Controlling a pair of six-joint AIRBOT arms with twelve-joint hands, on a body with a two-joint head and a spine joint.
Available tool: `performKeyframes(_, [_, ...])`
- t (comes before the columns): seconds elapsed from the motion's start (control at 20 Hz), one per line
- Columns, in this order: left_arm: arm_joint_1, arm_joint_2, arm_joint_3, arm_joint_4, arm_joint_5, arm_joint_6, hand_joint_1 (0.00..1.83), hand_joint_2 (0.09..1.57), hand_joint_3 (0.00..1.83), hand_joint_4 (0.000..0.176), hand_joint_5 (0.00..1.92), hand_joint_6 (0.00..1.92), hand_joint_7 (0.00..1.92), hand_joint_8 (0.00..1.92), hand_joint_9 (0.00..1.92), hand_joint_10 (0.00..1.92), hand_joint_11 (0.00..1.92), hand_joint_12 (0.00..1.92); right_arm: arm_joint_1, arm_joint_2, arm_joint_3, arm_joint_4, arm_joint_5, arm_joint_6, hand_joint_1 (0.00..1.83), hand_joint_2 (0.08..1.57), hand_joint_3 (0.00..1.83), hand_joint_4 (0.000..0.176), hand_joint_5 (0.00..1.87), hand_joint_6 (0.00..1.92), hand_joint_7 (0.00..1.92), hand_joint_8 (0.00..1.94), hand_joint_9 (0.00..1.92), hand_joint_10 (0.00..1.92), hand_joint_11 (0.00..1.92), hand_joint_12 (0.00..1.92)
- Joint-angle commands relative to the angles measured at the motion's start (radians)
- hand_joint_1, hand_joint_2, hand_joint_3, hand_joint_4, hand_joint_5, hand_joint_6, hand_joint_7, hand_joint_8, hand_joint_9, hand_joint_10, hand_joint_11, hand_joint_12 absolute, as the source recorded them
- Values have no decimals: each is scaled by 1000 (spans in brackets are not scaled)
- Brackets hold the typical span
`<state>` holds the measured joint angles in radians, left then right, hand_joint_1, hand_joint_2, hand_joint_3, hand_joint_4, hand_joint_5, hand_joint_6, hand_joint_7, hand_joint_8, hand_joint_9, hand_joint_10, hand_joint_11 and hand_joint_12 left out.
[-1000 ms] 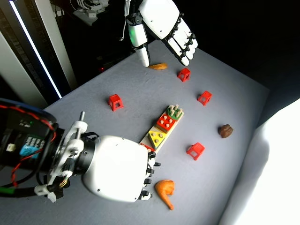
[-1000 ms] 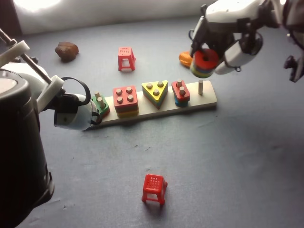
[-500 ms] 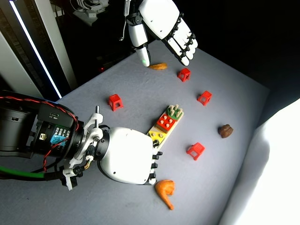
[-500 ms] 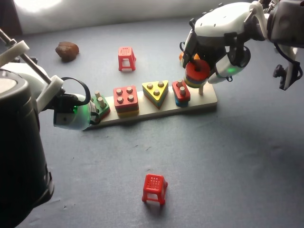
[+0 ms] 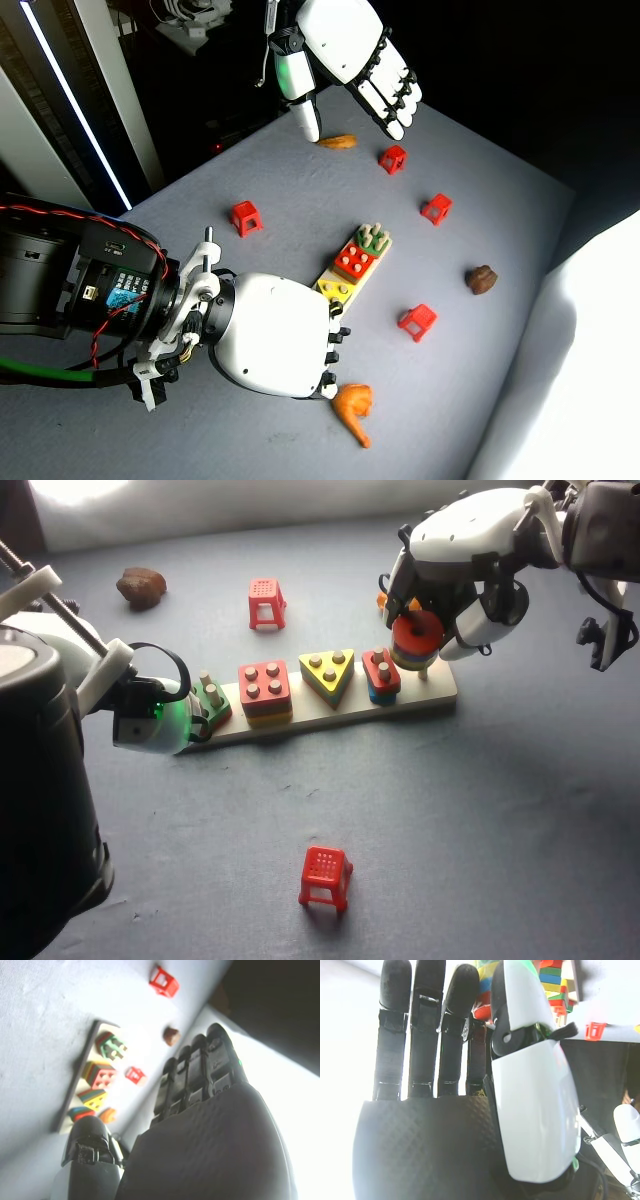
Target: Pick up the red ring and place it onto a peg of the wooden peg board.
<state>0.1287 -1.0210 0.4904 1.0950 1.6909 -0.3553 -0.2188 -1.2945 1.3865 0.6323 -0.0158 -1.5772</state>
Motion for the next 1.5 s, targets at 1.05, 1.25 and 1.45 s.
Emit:
performKeyframes(1.05, [-4,-7,-2,94,36,2,0,1199,0,0,0,0,16,5,11,4,2,1,-16,12,24,1,94,-25,1208,1134,2,23,921,1117,983,950,1184,76,710,1195])
performKeyframes(1.25, [-4,-8,-2,94,36,2,0,1202,0,0,0,0,28,8,14,4,7,3,-29,-2,24,1,118,-25,1214,1124,1,23,949,1080,997,923,1199,73,726,1181])
performKeyframes(1.45, [-4,-8,-2,94,36,2,0,1209,3,0,0,0,23,3,15,3,1,1,-44,-11,26,0,144,-31,1226,1100,0,14,948,1036,1079,831,1171,42,713,1137])
